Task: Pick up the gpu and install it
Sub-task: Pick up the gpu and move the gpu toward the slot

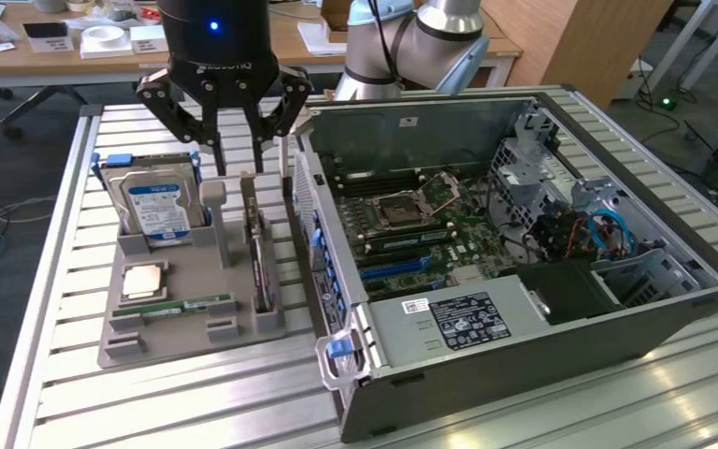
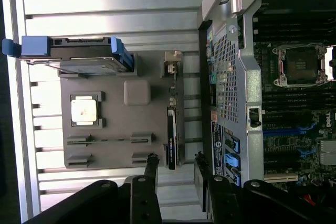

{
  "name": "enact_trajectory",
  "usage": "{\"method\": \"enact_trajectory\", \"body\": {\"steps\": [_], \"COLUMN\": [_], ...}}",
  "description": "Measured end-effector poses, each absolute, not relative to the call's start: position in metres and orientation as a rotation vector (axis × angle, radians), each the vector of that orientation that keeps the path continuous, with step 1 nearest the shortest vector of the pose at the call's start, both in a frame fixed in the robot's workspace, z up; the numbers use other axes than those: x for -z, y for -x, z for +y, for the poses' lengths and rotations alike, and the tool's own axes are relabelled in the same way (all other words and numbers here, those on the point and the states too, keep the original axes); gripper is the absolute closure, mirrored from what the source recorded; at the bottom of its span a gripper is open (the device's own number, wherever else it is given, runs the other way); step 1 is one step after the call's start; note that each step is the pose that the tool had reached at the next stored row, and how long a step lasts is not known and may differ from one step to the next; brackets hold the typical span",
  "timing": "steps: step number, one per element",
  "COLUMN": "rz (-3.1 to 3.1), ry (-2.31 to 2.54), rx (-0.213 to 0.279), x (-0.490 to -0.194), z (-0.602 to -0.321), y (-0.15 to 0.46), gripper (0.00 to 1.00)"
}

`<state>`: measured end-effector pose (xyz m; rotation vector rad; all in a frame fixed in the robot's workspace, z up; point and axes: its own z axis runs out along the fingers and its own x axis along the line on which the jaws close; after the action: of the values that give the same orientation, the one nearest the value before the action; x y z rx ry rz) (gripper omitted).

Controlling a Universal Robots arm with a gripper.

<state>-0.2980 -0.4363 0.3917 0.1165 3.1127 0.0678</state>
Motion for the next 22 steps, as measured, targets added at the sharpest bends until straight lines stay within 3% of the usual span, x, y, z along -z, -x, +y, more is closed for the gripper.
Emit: {"method": "enact_trajectory", "body": {"steps": [22], "rz": [3.113], "ry": [-0.117], "rx": [-0.069], "x": [-0.371], "z": [-0.436], "y": [0.298], "gripper": [0.58]}}
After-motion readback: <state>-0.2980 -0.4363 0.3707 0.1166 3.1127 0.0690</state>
